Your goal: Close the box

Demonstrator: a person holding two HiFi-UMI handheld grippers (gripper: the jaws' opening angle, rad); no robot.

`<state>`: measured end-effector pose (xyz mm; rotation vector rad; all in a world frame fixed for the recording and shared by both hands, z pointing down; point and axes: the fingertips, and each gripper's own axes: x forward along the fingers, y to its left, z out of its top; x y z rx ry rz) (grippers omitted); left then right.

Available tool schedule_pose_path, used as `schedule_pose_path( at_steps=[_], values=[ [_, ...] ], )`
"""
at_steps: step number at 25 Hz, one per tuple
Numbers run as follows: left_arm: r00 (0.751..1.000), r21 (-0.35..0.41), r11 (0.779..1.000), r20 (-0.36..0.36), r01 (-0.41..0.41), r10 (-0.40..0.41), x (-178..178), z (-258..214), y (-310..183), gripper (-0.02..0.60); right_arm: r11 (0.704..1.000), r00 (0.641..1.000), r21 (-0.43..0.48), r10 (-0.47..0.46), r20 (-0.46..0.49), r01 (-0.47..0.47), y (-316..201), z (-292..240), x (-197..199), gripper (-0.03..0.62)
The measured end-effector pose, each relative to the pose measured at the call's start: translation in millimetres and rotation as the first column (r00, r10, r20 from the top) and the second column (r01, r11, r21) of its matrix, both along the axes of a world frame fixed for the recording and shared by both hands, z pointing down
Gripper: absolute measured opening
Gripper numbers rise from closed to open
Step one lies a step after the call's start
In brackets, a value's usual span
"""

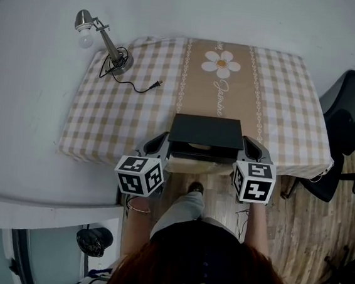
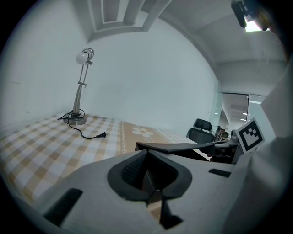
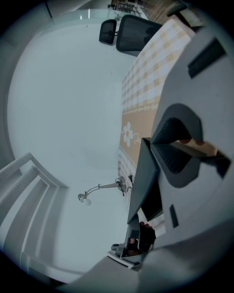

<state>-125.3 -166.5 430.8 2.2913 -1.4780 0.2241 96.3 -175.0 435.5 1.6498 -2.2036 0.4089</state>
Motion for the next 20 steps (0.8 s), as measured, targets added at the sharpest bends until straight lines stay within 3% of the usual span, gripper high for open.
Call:
schedule_pose_path(
  at_steps=[20],
  values=[
    [0.999, -0.010, 1.000, 0.034, -0.017, 0.017, 2.5, 7.1, 24.2, 0.029, 1.000, 1.000, -0.010, -0.022, -0.006, 0.022, 29.6, 5.0, -3.8, 0.018]
  ],
)
